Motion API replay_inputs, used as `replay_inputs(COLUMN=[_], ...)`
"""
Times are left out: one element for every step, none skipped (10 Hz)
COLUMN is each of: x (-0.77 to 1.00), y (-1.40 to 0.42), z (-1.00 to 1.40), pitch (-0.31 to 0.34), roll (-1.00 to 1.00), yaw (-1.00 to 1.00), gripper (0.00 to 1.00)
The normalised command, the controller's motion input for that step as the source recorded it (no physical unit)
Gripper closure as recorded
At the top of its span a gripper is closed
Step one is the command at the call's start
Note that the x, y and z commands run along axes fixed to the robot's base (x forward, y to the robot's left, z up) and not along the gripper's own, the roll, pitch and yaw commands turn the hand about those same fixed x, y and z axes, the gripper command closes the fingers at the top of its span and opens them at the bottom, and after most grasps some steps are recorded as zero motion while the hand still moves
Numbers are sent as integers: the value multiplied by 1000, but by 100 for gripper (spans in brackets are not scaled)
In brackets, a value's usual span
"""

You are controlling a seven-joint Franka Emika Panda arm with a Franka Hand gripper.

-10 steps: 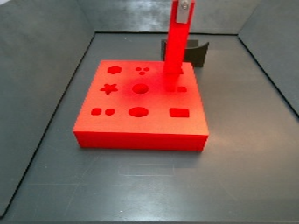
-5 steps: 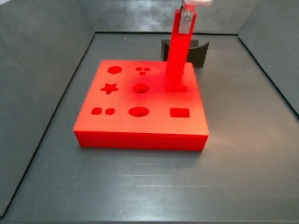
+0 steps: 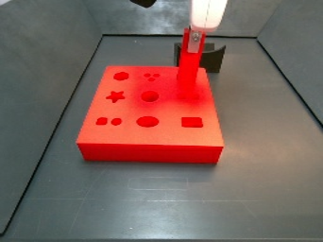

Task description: Insert the arch object.

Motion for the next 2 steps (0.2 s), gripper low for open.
replay_inputs(x=[-91,0], y=[0,0], z=[-829,0], pitch=[-219,0], roll=[-11,0], yaw=[-117,0], gripper=[100,100])
